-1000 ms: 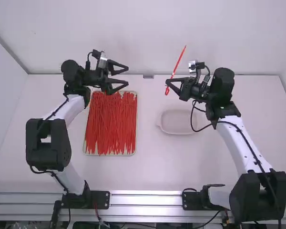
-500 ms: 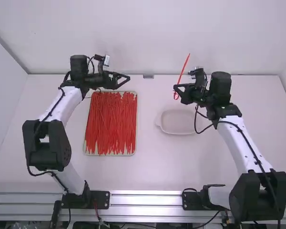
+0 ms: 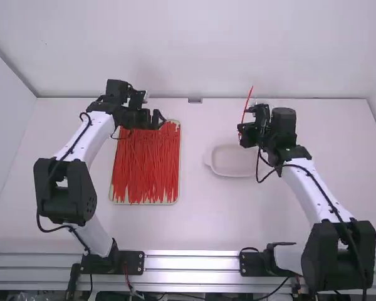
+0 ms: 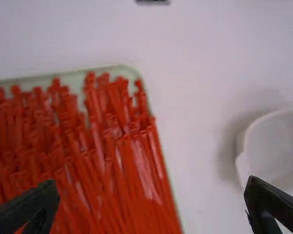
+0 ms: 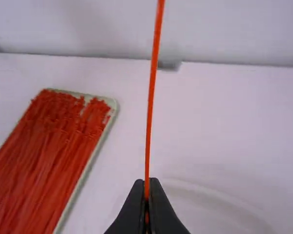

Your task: Fasten the cable tie

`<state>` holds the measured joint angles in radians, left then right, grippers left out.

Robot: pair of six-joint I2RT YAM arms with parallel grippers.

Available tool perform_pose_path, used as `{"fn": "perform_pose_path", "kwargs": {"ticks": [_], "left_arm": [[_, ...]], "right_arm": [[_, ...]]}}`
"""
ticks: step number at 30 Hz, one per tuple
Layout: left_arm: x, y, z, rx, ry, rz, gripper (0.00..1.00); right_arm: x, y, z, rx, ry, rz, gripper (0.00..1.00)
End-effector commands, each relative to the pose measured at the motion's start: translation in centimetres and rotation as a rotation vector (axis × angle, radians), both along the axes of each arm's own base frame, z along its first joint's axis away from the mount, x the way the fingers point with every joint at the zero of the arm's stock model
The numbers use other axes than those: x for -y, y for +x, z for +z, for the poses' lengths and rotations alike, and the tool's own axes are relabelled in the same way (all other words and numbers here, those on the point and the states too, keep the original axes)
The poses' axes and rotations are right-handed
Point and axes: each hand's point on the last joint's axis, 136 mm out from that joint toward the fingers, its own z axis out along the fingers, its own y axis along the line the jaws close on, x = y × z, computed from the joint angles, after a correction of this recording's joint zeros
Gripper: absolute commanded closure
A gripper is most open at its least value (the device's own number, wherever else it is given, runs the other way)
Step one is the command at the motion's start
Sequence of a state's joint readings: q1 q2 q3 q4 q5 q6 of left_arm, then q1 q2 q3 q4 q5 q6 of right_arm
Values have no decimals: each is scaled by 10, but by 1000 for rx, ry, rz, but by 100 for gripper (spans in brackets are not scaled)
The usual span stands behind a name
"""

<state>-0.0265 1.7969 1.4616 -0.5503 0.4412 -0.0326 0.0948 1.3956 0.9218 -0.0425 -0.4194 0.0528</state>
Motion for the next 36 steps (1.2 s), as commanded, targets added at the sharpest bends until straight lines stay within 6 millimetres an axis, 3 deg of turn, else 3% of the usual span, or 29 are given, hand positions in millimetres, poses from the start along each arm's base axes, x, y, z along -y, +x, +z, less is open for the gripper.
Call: {"fn": "perform_pose_path", "kwargs": {"ticks": [1,7,13,26,36], "left_arm": [[-12,-4,0,-13,58,41,1],[-15,-30,-30,-139,90,50,1],[-20,-45,-49,-200,113,55,1],[-17,-54,-80,-201,111,46,1],[-15,-60,-91,-210,111,41,1]], "right_arm": [[9,-4,-18,-15,-41,-48,100],[24,-14,-42,-103,-23,-109,100],[22,-15,-53,-79,-80,-115,100],[14,-32,-93,-62,-207,-190,100],[16,-38,-103,-51,-201,-192,100]]}}
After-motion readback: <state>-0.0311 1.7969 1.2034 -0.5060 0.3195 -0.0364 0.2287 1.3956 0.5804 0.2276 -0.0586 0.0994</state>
